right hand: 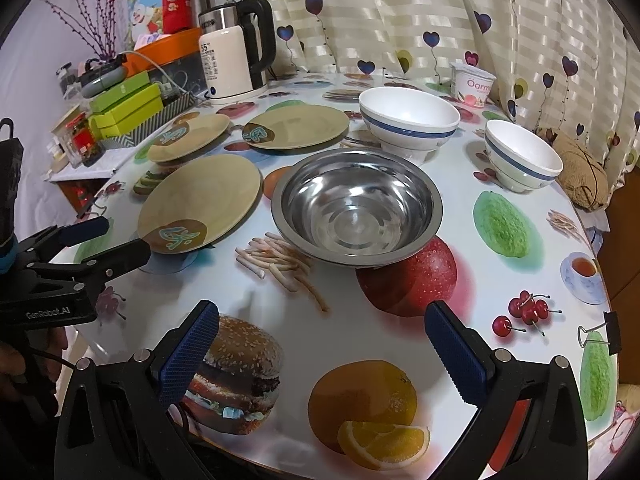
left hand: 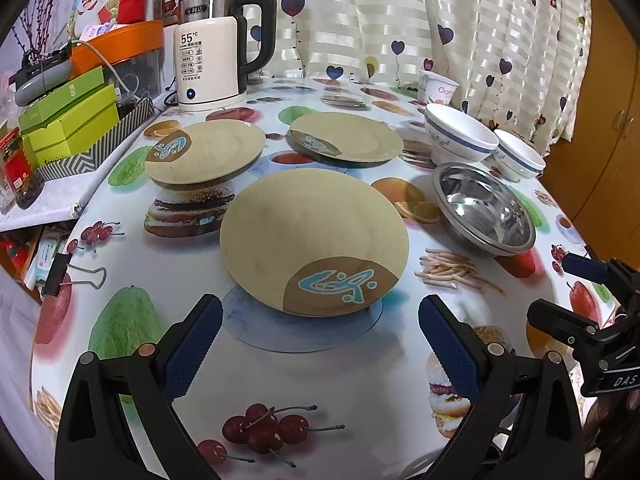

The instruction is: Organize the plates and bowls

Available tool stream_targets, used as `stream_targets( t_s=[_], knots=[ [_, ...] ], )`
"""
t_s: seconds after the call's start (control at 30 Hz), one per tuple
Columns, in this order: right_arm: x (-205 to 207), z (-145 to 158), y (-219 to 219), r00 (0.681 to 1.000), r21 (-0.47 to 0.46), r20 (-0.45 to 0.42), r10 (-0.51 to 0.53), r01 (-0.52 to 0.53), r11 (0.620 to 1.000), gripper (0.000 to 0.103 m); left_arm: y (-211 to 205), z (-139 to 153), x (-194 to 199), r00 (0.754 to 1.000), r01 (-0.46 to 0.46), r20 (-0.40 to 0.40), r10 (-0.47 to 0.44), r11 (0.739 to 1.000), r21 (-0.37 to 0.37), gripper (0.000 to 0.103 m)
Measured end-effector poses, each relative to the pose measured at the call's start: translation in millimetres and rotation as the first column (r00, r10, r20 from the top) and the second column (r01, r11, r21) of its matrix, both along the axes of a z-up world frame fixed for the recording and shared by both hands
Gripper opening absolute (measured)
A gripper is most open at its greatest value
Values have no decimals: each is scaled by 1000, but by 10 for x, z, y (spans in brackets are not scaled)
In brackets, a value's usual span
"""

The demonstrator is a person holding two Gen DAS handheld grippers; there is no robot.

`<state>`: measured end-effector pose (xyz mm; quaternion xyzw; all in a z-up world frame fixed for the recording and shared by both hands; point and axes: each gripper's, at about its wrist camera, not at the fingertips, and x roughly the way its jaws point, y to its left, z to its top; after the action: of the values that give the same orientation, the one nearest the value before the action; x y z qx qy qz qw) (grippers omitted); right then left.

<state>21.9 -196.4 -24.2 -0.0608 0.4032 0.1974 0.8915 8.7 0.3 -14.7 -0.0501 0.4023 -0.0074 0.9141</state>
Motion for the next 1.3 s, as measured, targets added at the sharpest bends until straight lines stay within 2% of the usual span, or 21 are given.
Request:
stream_targets(
  t_s=[1.3],
  knots=[
    [20, 19, 68, 1000, 8, 4, 14, -14, 1000, 103, 23, -8, 29, 1000, 23, -18, -23, 999, -31, 99]
  ],
)
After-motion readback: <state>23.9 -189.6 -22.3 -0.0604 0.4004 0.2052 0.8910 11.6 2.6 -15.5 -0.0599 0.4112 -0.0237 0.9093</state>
